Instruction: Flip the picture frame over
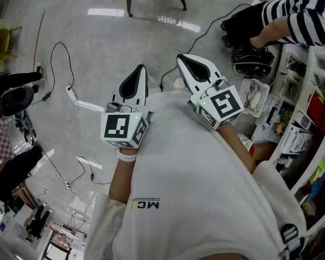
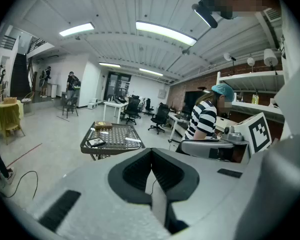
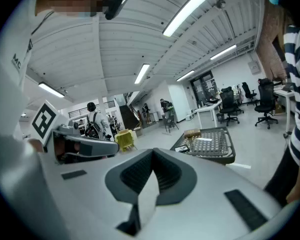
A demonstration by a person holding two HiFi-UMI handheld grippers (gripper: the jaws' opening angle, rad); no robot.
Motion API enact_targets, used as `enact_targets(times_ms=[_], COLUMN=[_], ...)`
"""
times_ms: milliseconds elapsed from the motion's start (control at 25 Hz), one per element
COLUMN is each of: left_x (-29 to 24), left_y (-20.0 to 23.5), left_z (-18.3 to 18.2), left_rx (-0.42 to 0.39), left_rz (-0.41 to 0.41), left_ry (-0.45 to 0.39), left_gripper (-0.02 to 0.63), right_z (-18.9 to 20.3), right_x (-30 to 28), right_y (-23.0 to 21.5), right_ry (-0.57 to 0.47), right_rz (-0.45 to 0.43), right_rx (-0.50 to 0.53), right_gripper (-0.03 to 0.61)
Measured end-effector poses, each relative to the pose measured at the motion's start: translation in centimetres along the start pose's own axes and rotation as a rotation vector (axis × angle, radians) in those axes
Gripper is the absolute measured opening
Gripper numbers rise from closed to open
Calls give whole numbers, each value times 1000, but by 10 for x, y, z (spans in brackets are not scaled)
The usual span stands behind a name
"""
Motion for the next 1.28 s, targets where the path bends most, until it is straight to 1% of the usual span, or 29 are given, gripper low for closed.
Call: enact_targets(times_ms=[120,200,280,400,480,560,640,760,880,1000,1160,1280], left_x=[3,5,4,-1,-1,2,5,17,35,47,44,33], left_y=[-4,-5,-4,2,8,19,35,70,109,140,182,213], left_z=[0,2,2,-1,-1,-1,-3,-15,-31,-47,-47,-51], left_rx=[-12,0,10,19,29,39,42,38,42,28,29,39], left_rz=[-3,-12,-19,-14,-6,0,5,0,-3,19,62,66], left_ry=[7,10,11,8,10,14,16,14,5,-16,-3,-2], left_gripper=[25,25,25,25,25,25,25,25,25,25,25,25], right_z=[-1,0,-2,-5,-4,-2,-4,-10,-23,-35,-51,-62], right_x=[-2,-1,-1,-8,-15,-23,-37,-66,-98,-131,-169,-194], right_y=[0,1,-1,-9,-10,-5,2,14,40,70,99,107], right_ry=[-3,5,-2,1,12,23,32,44,44,26,-15,-27], right_rz=[-8,-13,-11,20,45,49,47,71,78,70,99,83], right_rx=[10,10,-21,-105,-117,-97,-73,-60,-54,-38,-17,29], right_gripper=[15,15,15,15,17,17,17,17,17,17,17,17])
Point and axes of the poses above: the fingertips, and each gripper's own axes: x backward along the fingers, y to its left, z out of its underside, the point moved 1 cm from there along x, backward along the fingers, and after that the axes turned 14 degrees about z, right-handed, at the moved point
